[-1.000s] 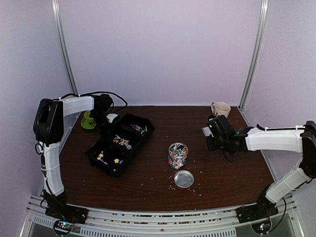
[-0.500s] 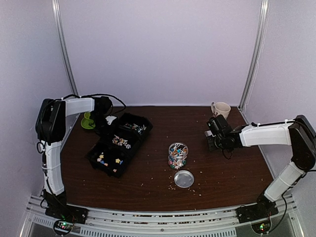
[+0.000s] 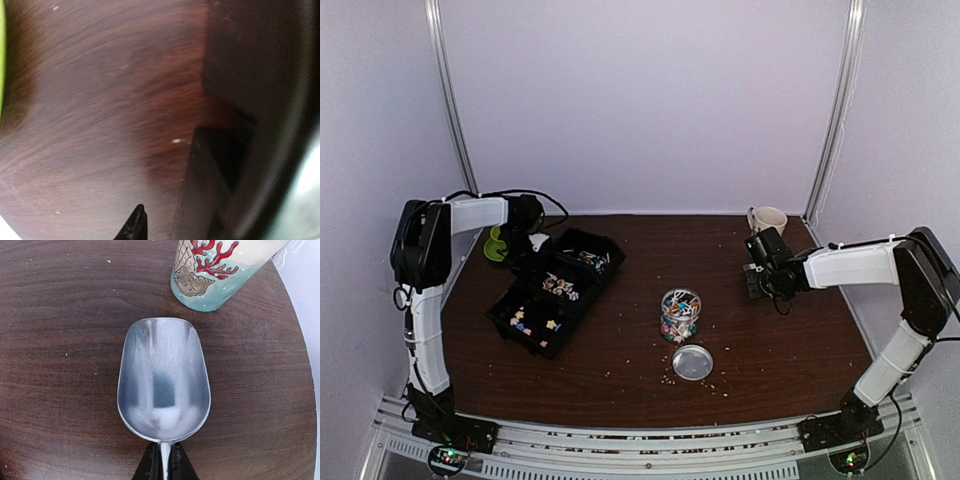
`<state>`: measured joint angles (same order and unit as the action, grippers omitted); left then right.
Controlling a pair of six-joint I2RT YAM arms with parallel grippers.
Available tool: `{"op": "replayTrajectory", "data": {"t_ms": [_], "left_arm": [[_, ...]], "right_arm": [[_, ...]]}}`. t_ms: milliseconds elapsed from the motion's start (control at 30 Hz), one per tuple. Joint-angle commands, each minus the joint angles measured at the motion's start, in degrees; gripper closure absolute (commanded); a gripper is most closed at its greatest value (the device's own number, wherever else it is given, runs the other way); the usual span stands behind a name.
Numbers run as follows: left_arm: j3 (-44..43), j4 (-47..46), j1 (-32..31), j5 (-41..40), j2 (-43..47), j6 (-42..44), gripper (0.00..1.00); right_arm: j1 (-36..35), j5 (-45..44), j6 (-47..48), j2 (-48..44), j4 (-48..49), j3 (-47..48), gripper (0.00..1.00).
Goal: Pack the candies
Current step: Place the plate at the center of the board.
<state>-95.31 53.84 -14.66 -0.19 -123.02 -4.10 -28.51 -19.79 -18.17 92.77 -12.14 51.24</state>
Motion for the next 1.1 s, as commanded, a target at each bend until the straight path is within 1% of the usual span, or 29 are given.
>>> {"op": "replayTrajectory", "data": {"t_ms": [0, 100, 167, 233, 400, 433, 467, 667, 700, 733, 900, 1067], "left_arm": [[-0.93, 1.44, 2.13, -4.31, 0.67, -2.05, 0.72], [-0.33, 0.62, 2.14, -2.84, 2.50, -2.51, 0.71], [-0.06, 0.39, 2.14, -2.71, 3.28, -2.81, 0.69], [0.18, 0.38, 2.10, -2.80, 4.06, -3.01, 0.62], [0.45, 0.38, 2.09, -2.67, 5.72, -3.49, 0.58], [0.59, 0.38, 2.14, -2.57, 6.17, -3.58, 0.53], [0.71, 0.38, 2.10, -2.59, 6.66, -3.56, 0.51], [1.73, 0.34, 2.09, -1.95, 10.56, -4.30, 0.47], [1.97, 0.18, 2.04, -1.86, 11.32, -4.35, 0.39], [2.28, -0.06, 2.02, -1.69, 12.38, -4.43, 0.36], [3.17, -0.77, 1.97, -1.32, 15.54, -4.67, 0.34], [3.49, -1.42, 1.92, -1.16, 17.72, -5.03, 0.33]], "right_arm": [[1.25, 1.63, -0.36, 2.39, 0.36, 2.57, 1.00], [1.33, 2.24, -0.60, 3.70, -0.60, 3.75, 1.00], [1.42, 2.29, -0.64, 3.93, -0.57, 4.12, 1.00], [1.48, 2.29, -0.72, 4.66, -1.84, 5.29, 1.00], [1.49, 2.34, -0.85, 6.18, -4.61, 7.75, 0.96], [1.52, 2.25, -0.96, 6.32, -5.01, 8.01, 0.95], [1.53, 2.27, -1.00, 6.48, -5.46, 8.24, 0.94], [1.51, 2.22, -1.16, 6.69, -7.46, 8.89, 0.90], [1.48, 2.06, -1.25, 6.86, -7.77, 9.02, 0.89], [1.49, 1.86, -1.36, 6.96, -8.14, 9.23, 0.88], [1.53, 1.48, -1.47, 6.91, -8.97, 9.24, 0.84], [1.51, 1.35, -1.41, 6.44, -9.31, 8.59, 0.83]]}}
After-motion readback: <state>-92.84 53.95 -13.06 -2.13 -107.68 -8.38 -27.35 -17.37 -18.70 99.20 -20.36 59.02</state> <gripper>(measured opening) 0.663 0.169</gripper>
